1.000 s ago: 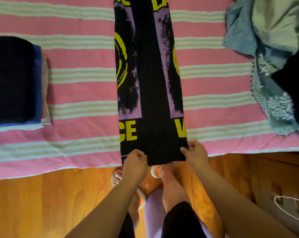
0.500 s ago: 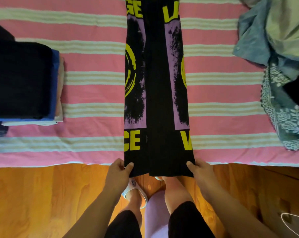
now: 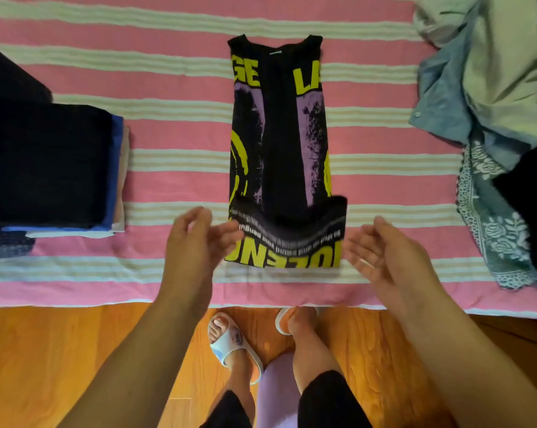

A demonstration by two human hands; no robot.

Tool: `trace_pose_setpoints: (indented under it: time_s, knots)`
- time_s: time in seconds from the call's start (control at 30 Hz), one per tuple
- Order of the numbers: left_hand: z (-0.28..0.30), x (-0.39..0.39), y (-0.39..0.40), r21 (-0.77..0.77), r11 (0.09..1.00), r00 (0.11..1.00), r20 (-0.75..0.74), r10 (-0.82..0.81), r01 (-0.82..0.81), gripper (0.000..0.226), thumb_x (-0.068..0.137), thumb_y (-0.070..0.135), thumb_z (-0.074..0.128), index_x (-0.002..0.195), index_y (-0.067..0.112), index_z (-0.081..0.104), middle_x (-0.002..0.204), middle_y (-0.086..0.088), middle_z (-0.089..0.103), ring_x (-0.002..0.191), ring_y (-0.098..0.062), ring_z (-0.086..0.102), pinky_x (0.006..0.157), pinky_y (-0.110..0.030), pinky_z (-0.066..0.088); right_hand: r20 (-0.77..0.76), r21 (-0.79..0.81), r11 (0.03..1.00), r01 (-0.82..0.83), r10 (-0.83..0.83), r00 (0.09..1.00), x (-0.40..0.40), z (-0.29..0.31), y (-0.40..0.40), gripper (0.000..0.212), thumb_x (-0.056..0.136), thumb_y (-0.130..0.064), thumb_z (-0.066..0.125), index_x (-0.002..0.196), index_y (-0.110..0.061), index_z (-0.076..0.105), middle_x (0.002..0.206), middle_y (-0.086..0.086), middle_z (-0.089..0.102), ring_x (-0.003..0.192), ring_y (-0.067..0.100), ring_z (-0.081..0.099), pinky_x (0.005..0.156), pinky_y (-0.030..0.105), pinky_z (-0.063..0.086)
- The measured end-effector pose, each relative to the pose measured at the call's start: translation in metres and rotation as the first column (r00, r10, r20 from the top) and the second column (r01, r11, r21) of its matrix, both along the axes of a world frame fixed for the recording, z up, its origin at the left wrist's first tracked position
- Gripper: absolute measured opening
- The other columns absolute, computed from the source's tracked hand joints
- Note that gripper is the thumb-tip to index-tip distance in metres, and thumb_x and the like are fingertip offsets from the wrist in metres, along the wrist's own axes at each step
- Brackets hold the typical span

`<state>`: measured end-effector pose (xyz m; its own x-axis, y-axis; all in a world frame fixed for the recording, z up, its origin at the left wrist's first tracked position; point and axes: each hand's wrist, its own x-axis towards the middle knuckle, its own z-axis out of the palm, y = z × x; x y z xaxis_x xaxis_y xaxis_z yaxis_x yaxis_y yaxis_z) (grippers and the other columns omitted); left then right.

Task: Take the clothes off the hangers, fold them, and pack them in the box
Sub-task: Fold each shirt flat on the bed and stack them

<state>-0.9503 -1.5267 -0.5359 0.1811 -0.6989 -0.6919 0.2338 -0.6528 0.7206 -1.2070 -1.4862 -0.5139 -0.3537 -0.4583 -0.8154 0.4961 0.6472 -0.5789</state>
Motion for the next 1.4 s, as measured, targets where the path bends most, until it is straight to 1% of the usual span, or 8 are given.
trace_pose_setpoints:
  time_s: [0.17,0.43,0.63,0.77,0.93,1.07,1.23,1.4]
  knots:
    - [-0.037,0.005,0.005,0.124,0.991,0.960,0.266,-0.082,0.050,0.028,0.101,0.021,0.058,0.128,0.013,0.055,0.112,-0.009,0.069,0.096,-0.023,0.069,0.087,-0.039,0.054,-0.324,0.143,0.946,-0.292,0.323,0.889,-0.014,-0.039,-0.010,0.013,0.097,-0.007,0.055,0.102,-0.011,0.066,0.091,0.007,0.069,0.083,0.022,0.064,0.074,0.034,0.052]
    - [-0.122,-0.007,0.006,0.255,0.897,0.723,0.531,-0.442,0.361,0.028,0.100,0.031,0.063,0.121,0.014,0.060,0.108,-0.002,0.066,0.100,-0.023,0.063,0.076,-0.033,0.046,-0.178,0.156,0.832,-0.532,0.554,0.813,-0.015,-0.143,-0.014,0.026,0.094,-0.011,0.069,0.119,-0.014,0.065,0.106,0.000,0.074,0.097,0.014,0.069,0.067,0.016,0.048]
    - [-0.132,0.001,0.019,0.344,0.851,0.705,0.480,-0.522,0.397,0.027,0.103,0.028,0.055,0.087,0.006,0.060,0.085,-0.015,0.064,0.086,-0.036,0.061,0.069,-0.039,0.042,-0.211,0.222,0.650,-0.727,0.760,0.615,-0.022,-0.142,0.006,0.029,0.088,-0.017,0.076,0.103,-0.039,0.064,0.101,-0.014,0.072,0.095,0.007,0.068,0.082,0.029,0.058]
    - [-0.117,0.004,0.028,0.400,0.851,0.789,0.371,-0.490,0.341,0.028,0.100,0.015,0.057,0.076,0.004,0.047,0.072,-0.012,0.048,0.072,-0.030,0.046,0.065,-0.039,0.032,-0.266,0.330,0.711,-0.621,0.701,0.661,-0.024,-0.136,0.015,0.012,0.085,-0.018,0.079,0.089,-0.025,0.071,0.093,-0.003,0.073,0.091,0.018,0.069,0.089,0.047,0.057]
    - [-0.119,0.015,0.041,0.418,0.808,0.696,0.426,-0.578,0.415,0.035,0.090,0.014,0.066,0.057,0.012,0.054,0.070,-0.010,0.055,0.070,-0.024,0.053,0.061,-0.030,0.034,-0.407,0.599,0.530,-0.600,0.847,0.342,-0.018,-0.150,0.050,0.028,0.081,-0.034,0.082,0.103,-0.016,0.078,0.112,0.006,0.059,0.112,0.029,0.051,0.093,0.040,0.045]
    - [-0.137,0.031,0.035,0.437,0.650,0.449,0.481,-0.753,0.622,0.036,0.082,0.050,0.047,0.068,0.025,0.070,0.083,0.005,0.062,0.084,-0.017,0.054,0.072,-0.033,0.044,-0.374,0.547,0.591,-0.592,0.806,0.459,-0.016,-0.161,0.047,0.036,0.071,-0.065,0.071,0.078,-0.030,0.073,0.092,0.003,0.063,0.087,0.025,0.063,0.076,0.044,0.058]
    - [-0.139,0.042,0.039,0.484,0.594,0.437,0.406,-0.803,0.642,0.042,0.098,0.029,0.057,0.056,0.025,0.058,0.060,0.009,0.059,0.057,-0.013,0.056,0.065,-0.031,0.047,-0.407,0.473,0.673,-0.568,0.739,0.537,-0.015,-0.151,0.048,0.049,0.086,-0.026,0.075,0.050,-0.022,0.043,0.059,0.001,0.044,0.058,0.019,0.049,0.066,0.050,0.053]
    - [-0.125,0.017,0.013,0.348,0.746,0.587,0.463,-0.664,0.568,0.017,0.098,0.028,0.060,0.081,0.025,0.062,0.079,0.003,0.067,0.077,-0.018,0.065,0.067,-0.033,0.051,-0.267,0.417,0.749,-0.514,0.642,0.719,0.000,-0.134,0.002,0.017,0.092,-0.015,0.071,0.089,-0.027,0.059,0.091,-0.008,0.067,0.081,0.008,0.065,0.066,0.022,0.051]
